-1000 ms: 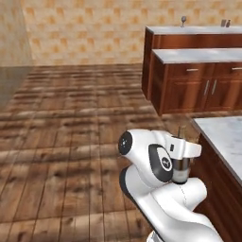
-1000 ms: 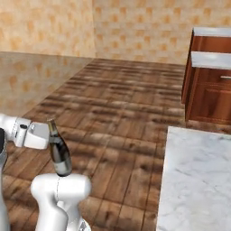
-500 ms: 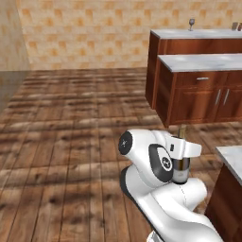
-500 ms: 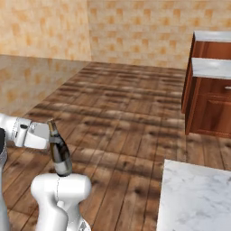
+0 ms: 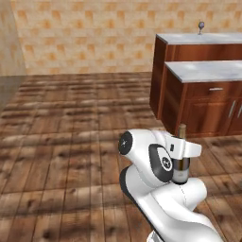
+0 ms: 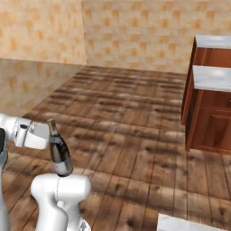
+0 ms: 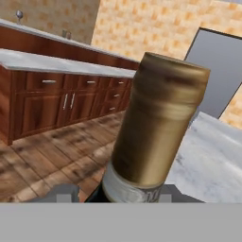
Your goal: There is a wine glass and glass cup on the dining counter. Place the wine bottle next to the wine glass and the juice bottle next to the glass cup.
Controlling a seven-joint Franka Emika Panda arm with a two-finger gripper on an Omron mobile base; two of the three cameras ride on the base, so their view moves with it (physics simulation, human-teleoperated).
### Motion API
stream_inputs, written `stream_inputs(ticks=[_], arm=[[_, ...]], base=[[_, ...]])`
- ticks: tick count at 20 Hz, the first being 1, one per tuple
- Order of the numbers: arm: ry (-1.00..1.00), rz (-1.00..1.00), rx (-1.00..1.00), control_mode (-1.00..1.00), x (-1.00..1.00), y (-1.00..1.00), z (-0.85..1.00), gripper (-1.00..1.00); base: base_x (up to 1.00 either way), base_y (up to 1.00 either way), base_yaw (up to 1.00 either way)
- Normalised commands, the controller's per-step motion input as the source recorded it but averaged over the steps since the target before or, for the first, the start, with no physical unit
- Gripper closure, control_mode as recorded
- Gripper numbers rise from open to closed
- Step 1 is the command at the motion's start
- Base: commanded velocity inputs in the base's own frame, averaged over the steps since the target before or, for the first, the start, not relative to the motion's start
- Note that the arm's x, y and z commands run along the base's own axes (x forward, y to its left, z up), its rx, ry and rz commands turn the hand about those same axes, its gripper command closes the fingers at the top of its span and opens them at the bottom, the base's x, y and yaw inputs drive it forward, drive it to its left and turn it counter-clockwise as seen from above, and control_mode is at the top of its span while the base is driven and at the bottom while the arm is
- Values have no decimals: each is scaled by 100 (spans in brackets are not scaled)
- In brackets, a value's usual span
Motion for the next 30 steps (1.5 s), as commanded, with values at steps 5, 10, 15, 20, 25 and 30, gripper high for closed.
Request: stream_inputs(ticks=[5,10,15,20,25,30], arm=[[0,0,0,100,0,0,0,100],[0,0,0,100,0,0,0,100],[0,0,0,100,0,0,0,100],[0,0,0,100,0,0,0,100],[0,0,0,100,0,0,0,100],[0,0,0,100,0,0,0,100]], base=[[94,0,0],[94,0,0],[94,0,0],[94,0,0],[94,0,0],[94,0,0]])
